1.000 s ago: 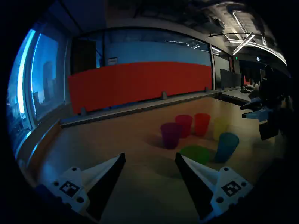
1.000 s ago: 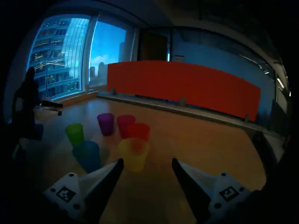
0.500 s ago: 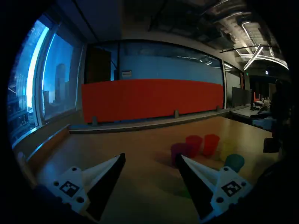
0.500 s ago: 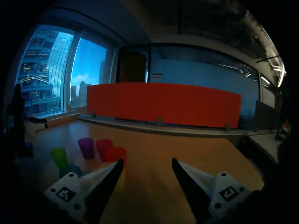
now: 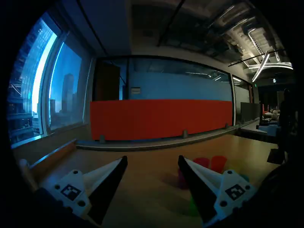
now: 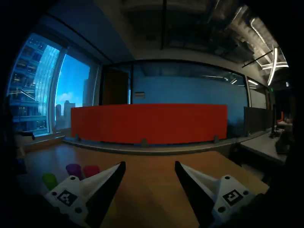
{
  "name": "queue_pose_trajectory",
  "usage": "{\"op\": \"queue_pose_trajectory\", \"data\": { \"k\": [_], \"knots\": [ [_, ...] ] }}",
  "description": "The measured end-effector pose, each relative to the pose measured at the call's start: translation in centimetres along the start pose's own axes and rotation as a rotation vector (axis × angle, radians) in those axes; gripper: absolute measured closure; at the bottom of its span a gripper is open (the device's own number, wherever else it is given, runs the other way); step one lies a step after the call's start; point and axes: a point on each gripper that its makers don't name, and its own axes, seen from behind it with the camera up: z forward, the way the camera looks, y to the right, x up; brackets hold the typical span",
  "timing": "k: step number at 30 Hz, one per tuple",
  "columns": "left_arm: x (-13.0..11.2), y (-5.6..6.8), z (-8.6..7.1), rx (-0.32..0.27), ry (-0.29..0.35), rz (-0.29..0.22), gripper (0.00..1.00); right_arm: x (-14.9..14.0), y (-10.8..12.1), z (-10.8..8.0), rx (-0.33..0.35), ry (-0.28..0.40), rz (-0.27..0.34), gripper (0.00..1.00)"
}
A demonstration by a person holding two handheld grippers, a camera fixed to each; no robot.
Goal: Pour water
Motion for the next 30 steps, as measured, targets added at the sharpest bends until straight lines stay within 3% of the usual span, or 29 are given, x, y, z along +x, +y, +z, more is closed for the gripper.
{"op": "queue_pose_trajectory", "data": {
  "k": [11,24,30],
  "knots": [
    [0.8,-0.4,0.0,0.04,0.037,0.017,0.01,2.1,0.6,0.1,-0.079,0.092,-0.013,0.0],
    [-1.6,-1.2,0.0,0.09,0.031,-0.013,0.01,0.6,0.8,-0.7,-0.12,0.079,0.008,0.0],
    [-2.6,-2.0,0.1,0.121,0.028,0.001,0.01,0.3,0.7,-0.9,-0.12,0.076,0.01,0.0]
  ]
}}
